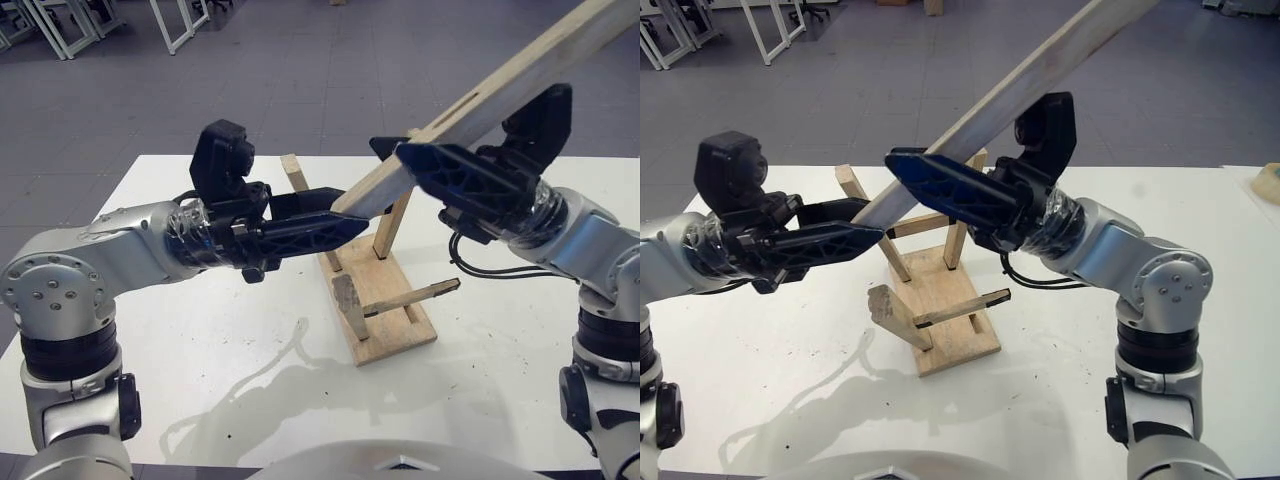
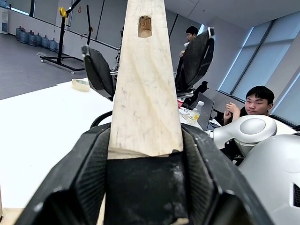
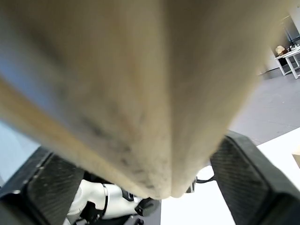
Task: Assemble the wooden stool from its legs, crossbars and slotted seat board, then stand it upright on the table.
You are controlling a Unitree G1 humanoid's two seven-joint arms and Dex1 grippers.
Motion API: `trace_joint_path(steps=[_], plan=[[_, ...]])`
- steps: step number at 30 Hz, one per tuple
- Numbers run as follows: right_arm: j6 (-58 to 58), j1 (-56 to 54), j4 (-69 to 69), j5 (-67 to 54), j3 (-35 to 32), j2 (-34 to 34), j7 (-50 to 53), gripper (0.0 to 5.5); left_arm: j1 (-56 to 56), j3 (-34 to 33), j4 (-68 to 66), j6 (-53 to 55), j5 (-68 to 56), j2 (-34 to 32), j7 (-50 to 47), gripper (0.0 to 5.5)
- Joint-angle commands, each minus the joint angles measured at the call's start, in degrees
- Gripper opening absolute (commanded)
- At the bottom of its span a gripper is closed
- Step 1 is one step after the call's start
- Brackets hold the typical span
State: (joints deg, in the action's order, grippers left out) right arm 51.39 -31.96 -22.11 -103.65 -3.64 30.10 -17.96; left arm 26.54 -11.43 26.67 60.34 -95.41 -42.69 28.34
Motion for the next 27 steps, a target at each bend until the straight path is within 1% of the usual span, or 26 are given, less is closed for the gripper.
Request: trace_joint_path(steps=[1,5,8,10,14,15,17,19,24,26,27], plan=[[1.6,-1.2,-0.8,3.8,0.7,2.0,-1.7,3.28,0.5,0.5,0.4,-0.1,0.3,-2.0,-0.1,2.08],[1.2,-0.7,0.9,7.4,0.0,2.5,-2.7,2.48,1.0,0.1,0.0,-0.5,1.0,-3.1,0.4,2.08],[1.0,-0.2,1.9,9.0,-0.6,2.5,-3.6,2.04,1.6,-0.1,-0.4,-1.2,2.2,-3.4,1.1,2.08],[0.7,-0.3,2.4,8.7,-1.1,2.2,-3.9,2.04,2.0,-0.2,-0.4,-2.0,3.4,-2.9,1.6,2.08],[-0.1,-1.2,3.7,3.8,-2.2,0.7,-2.6,2.04,1.1,0.0,1.4,-4.5,5.5,-0.5,4.4,2.08],[-0.1,-1.2,3.8,3.0,-2.2,0.5,-2.3,2.04,0.9,0.1,1.8,-4.9,5.9,-0.2,5.6,2.45],[0.1,-1.1,4.0,2.2,-2.3,0.4,-1.9,2.03,0.7,0.1,2.0,-6.0,7.4,0.1,6.9,2.91],[0.1,-0.6,4.3,2.7,-3.0,0.8,-1.6,2.03,0.2,-1.2,0.4,-7.6,9.9,0.0,7.1,3.14],[1.3,6.1,4.9,9.5,-9.3,7.6,-6.2,2.03,-8.0,-6.9,-3.5,-10.1,18.6,-3.6,9.5,3.14],[1.4,10.7,5.5,15.0,-11.7,11.5,-10.2,2.03,-12.2,-5.4,-2.0,-12.1,25.9,-4.2,9.6,3.14],[0.7,13.0,6.4,19.2,-12.2,13.5,-12.7,2.03,-14.3,-3.1,-1.5,-13.6,30.8,-4.4,9.6,3.14]])
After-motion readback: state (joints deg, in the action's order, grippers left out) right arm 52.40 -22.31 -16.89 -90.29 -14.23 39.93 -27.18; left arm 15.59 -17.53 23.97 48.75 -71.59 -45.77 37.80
